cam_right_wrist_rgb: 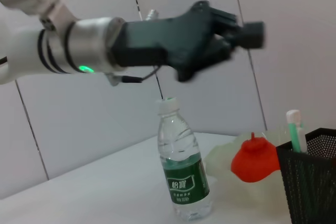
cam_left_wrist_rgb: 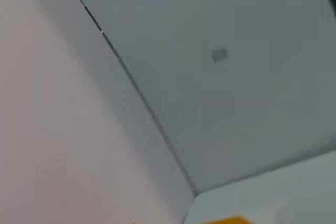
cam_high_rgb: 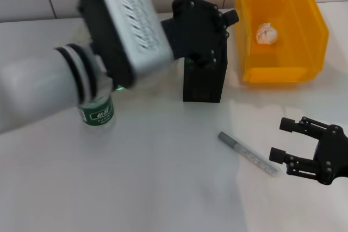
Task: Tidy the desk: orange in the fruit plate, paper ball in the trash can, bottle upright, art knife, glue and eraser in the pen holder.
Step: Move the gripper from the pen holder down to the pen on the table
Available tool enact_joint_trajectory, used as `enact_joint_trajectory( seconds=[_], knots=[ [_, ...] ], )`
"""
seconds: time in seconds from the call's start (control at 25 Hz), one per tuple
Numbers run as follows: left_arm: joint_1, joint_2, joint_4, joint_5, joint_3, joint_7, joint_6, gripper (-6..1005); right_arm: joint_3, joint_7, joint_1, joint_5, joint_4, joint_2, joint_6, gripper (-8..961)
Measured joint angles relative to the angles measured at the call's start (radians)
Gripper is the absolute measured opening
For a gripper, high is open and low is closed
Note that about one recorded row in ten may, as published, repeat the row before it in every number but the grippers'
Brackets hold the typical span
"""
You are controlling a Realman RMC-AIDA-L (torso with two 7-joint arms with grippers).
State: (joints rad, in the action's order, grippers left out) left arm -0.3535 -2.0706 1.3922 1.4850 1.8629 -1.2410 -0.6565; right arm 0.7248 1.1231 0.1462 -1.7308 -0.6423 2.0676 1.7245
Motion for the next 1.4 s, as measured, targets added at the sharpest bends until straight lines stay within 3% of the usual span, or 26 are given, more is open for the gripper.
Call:
enact_joint_trajectory(
  seconds=[0.04, 0.12, 0.16, 0.28, 0.32, 0.4, 0.44, 0.56, 0.6, 0.64, 0.8, 0.84, 0.92, 1.0, 1.04, 1.2, 1.4],
  knots=[
    [0.000, 0.000, 0.000, 0.000, 0.000, 0.000, 0.000, 22, 0.000, 0.000, 0.000, 0.000, 0.000, 0.000, 0.000, 792],
    [-0.004, 0.000, -0.095, -0.166, -0.144, 0.007, -0.316, 28, -0.032, 0.055, -0.006, 0.002, -0.035, -0.001, 0.009, 792],
    [-0.004, 0.000, -0.095, -0.166, -0.144, 0.007, -0.316, 32, -0.032, 0.055, -0.006, 0.002, -0.035, -0.001, 0.009, 792],
    [0.014, 0.001, -0.210, -0.243, -0.220, 0.050, -0.525, 41, -0.062, 0.180, -0.008, -0.002, -0.116, -0.004, 0.039, 791],
    [0.014, 0.001, -0.210, -0.243, -0.220, 0.050, -0.525, 45, -0.063, 0.241, -0.008, -0.005, -0.159, -0.005, 0.049, 791],
    [0.033, 0.002, -0.423, -0.284, -0.294, 0.157, -0.753, 77, -0.060, 0.415, -0.005, -0.044, -0.329, -0.002, 0.077, 791],
    [0.033, 0.002, -0.423, -0.284, -0.294, 0.157, -0.753, 106, -0.060, 0.415, -0.005, -0.044, -0.329, -0.002, 0.077, 791],
    [0.034, 0.002, -0.588, -0.296, -0.326, 0.262, -0.841, 194, -0.049, 0.620, 0.025, -0.139, -0.541, 0.011, 0.092, 791],
    [0.034, 0.001, -0.688, -0.297, -0.335, 0.322, -0.855, 223, -0.026, 0.767, 0.065, -0.207, -0.651, 0.012, 0.092, 791],
    [0.034, 0.001, -0.688, -0.297, -0.335, 0.322, -0.855, 269, -0.026, 0.767, 0.065, -0.207, -0.651, 0.012, 0.092, 791],
    [0.033, 0.002, -0.850, -0.298, -0.356, 0.442, -0.854, 453, 0.087, 1.126, 0.205, -0.460, -0.895, 0.003, 0.121, 792],
    [0.033, 0.002, -0.850, -0.298, -0.356, 0.442, -0.854, 492, 0.087, 1.126, 0.205, -0.460, -0.895, 0.003, 0.121, 792],
    [0.028, 0.002, -0.948, -0.301, -0.384, 0.532, -0.851, 568, 0.172, 1.251, 0.280, -0.608, -0.979, 0.004, 0.147, 792],
    [0.027, 0.003, -0.990, -0.302, -0.398, 0.568, -0.850, 646, 0.291, 1.385, 0.371, -0.769, -1.016, 0.007, 0.188, 792],
    [0.027, 0.003, -1.009, -0.302, -0.402, 0.583, -0.849, 684, 0.291, 1.385, 0.371, -0.769, -1.016, 0.007, 0.188, 792],
    [0.026, 0.003, -1.049, -0.302, -0.404, 0.588, -0.844, 770, 0.468, 1.512, 0.470, -0.927, -1.011, 0.009, 0.255, 792],
    [0.025, 0.003, -1.053, -0.301, -0.405, 0.585, -0.831, 835, 0.614, 1.559, 0.480, -1.004, -1.022, 0.015, 0.302, 791]
  ],
)
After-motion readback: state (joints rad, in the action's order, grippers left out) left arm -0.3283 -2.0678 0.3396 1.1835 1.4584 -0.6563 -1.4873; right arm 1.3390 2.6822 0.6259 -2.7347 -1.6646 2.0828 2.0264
